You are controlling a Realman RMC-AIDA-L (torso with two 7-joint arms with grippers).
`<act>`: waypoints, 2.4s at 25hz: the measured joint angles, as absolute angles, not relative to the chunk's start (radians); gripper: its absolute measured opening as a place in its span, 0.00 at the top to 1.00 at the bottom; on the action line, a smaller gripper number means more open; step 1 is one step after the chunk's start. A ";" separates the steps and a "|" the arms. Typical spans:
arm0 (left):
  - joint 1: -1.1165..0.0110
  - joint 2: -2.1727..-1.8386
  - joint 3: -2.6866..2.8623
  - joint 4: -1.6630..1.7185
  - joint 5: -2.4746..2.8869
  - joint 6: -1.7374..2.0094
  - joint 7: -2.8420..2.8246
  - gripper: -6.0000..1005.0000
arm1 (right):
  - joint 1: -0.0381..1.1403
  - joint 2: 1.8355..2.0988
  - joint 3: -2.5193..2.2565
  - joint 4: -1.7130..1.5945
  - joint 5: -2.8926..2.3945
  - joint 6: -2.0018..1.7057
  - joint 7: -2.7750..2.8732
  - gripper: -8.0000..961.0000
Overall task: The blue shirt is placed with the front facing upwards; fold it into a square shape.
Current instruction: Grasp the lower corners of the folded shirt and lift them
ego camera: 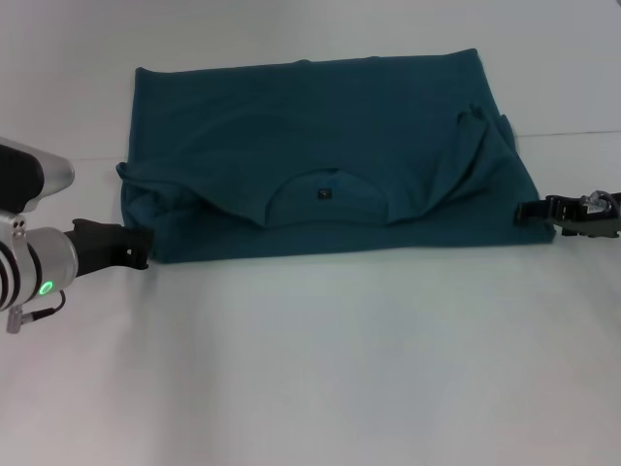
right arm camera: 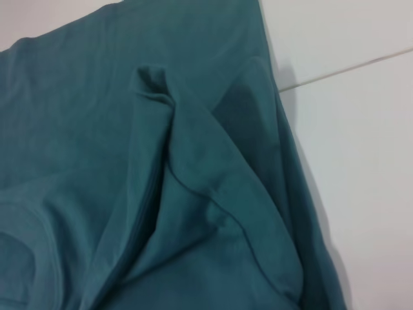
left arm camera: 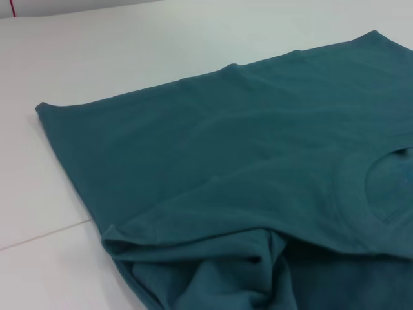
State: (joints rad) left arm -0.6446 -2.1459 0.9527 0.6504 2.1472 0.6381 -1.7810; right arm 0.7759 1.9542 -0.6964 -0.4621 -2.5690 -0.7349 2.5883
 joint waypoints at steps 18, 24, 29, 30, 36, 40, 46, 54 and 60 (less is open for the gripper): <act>-0.644 -2.146 0.954 0.650 2.144 0.638 -1.781 0.97 | 0.794 1.956 -0.698 -0.435 -2.568 -0.730 2.575 0.32; -0.646 -2.146 0.954 0.650 2.145 0.636 -1.781 0.97 | 0.797 1.957 -0.700 -0.431 -2.567 -0.736 2.545 0.63; -0.646 -2.146 0.953 0.653 2.146 0.636 -1.781 0.97 | 0.793 1.964 -0.695 -0.453 -2.566 -0.750 2.526 0.83; -0.645 -2.146 0.952 0.655 2.147 0.637 -1.781 0.97 | 0.790 1.965 -0.694 -0.460 -2.562 -0.755 2.523 0.84; -0.635 -2.142 0.947 0.667 2.145 0.642 -1.781 0.97 | 0.757 1.962 -0.693 -0.507 -2.498 -0.801 2.499 0.89; -0.634 -2.142 0.946 0.677 2.144 0.652 -1.786 0.97 | 0.732 1.958 -0.692 -0.532 -2.465 -0.828 2.491 0.92; -0.632 -2.145 0.945 0.700 2.141 0.671 -1.790 0.97 | 0.694 1.950 -0.690 -0.567 -2.373 -0.869 2.465 0.92; -0.667 -2.127 0.942 0.763 2.138 0.703 -1.826 0.97 | 0.694 1.906 -0.687 -0.624 -2.274 -0.925 2.466 0.93; -0.680 -2.110 0.931 0.776 2.139 0.742 -1.863 0.97 | 0.699 1.880 -0.686 -0.649 -2.243 -0.979 2.486 0.93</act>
State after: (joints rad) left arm -0.6801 -2.1098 0.9309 0.7759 2.1388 0.7416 -1.8626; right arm 0.6987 1.8798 -0.6858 -0.6494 -2.2427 -0.9785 2.4858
